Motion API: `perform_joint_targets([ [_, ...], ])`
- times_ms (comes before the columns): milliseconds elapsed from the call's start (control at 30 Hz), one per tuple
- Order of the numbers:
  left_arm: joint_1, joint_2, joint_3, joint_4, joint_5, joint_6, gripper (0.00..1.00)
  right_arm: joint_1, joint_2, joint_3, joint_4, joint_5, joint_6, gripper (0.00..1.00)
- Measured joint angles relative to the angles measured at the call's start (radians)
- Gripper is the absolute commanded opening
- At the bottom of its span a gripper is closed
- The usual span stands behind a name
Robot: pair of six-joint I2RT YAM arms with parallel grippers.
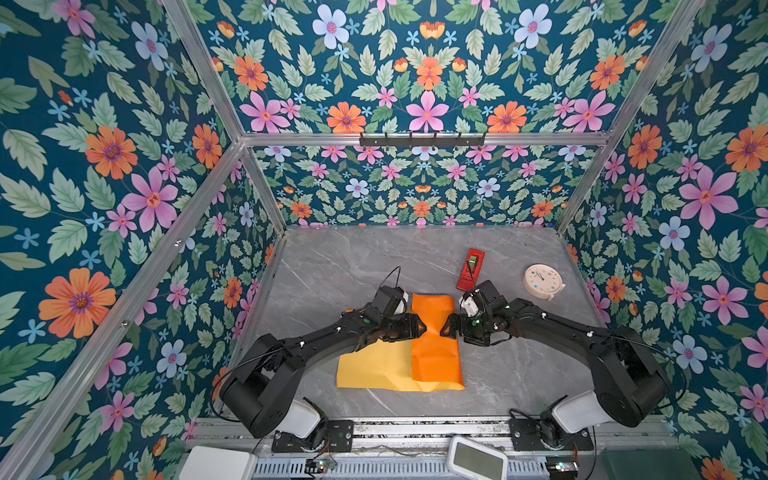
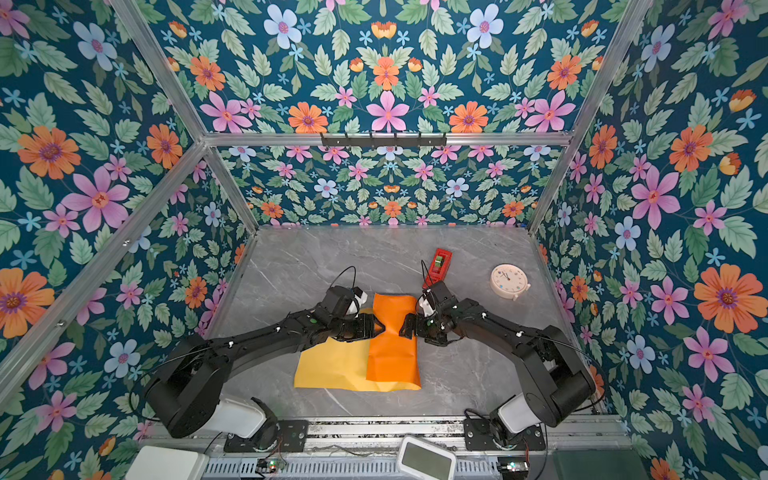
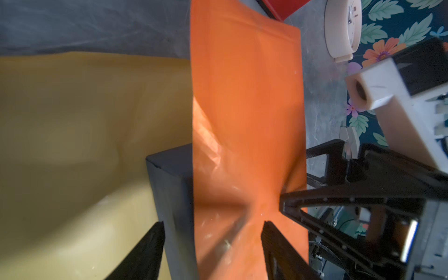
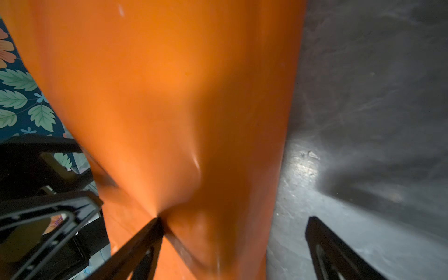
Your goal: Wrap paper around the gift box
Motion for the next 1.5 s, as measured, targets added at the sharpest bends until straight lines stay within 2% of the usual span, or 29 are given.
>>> perform_joint_targets([
  [333, 0.000, 0.034, -0.013, 0.028, 0.045, -0.026, 0.38, 0.003, 0.037, 0.071, -0.071, 0.018, -0.046, 0.92],
  [667, -0.001, 0.026, -0.066, 0.114, 0.041, -0.051, 0.29, -0.020, 0.019, 0.148, -0.160, 0.025, -0.104, 0.92],
  [800, -0.001, 0.023, -0.071, 0.118, 0.037, -0.052, 0.25, -0.023, -0.003, 0.135, -0.173, -0.008, -0.095, 0.84],
  [1067, -0.001, 0.016, -0.079, 0.132, 0.032, -0.053, 0.20, -0.026, 0.006, 0.094, -0.150, -0.051, 0.007, 0.67],
  [1167, -0.001, 0.014, -0.079, 0.132, 0.031, -0.054, 0.22, -0.026, 0.007, 0.081, -0.148, -0.050, 0.010, 0.64],
  [1267, -0.001, 0.011, -0.076, 0.129, 0.030, -0.056, 0.32, -0.027, 0.020, 0.071, -0.132, -0.052, 0.023, 0.64],
  [1433, 0.000, -0.012, -0.065, 0.077, -0.001, -0.060, 0.56, -0.026, 0.032, 0.048, -0.078, -0.080, 0.022, 0.64],
  [1500, 0.000, -0.022, -0.056, 0.052, -0.012, -0.061, 0.61, -0.021, 0.036, 0.040, -0.055, -0.088, 0.022, 0.64],
])
